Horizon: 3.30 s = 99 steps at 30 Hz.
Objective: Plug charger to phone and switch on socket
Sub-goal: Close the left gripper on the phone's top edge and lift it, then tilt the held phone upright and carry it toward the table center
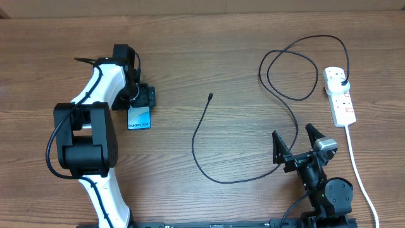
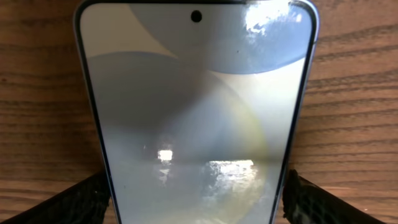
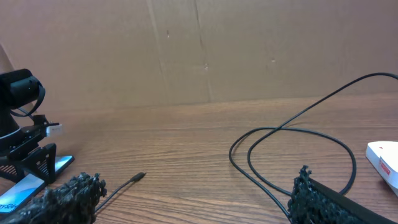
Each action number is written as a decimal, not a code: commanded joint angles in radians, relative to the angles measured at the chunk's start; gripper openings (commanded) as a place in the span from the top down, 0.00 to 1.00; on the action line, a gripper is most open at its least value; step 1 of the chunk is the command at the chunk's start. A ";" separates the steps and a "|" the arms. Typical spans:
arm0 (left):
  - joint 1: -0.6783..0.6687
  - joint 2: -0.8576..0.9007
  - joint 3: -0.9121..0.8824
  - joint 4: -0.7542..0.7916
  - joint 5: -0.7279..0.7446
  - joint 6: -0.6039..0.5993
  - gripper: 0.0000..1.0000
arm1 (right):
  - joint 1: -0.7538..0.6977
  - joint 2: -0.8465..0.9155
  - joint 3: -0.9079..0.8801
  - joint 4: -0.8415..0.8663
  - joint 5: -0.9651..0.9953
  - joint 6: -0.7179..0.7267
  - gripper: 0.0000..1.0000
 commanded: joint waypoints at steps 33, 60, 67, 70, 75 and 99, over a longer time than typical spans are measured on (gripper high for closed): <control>-0.004 0.060 0.324 -0.270 0.081 -0.075 0.27 | 0.006 -0.010 -0.011 0.003 -0.005 0.003 0.00; -0.007 0.060 0.383 -0.454 0.843 -0.465 0.40 | 0.006 -0.010 -0.011 0.003 -0.005 0.003 0.00; -0.025 0.060 0.383 -0.562 0.883 -0.464 0.42 | 0.006 -0.010 -0.011 0.003 -0.005 0.003 0.00; -0.031 0.060 0.383 -0.598 0.911 -0.464 0.46 | 0.006 -0.010 -0.011 0.004 -0.005 0.003 0.00; -0.032 0.060 0.383 -0.649 0.919 -0.505 0.45 | 0.006 -0.010 -0.011 0.003 -0.005 0.003 0.00; -0.035 0.060 0.383 -0.706 1.228 -0.505 0.45 | 0.006 -0.010 -0.011 0.003 -0.005 0.003 0.00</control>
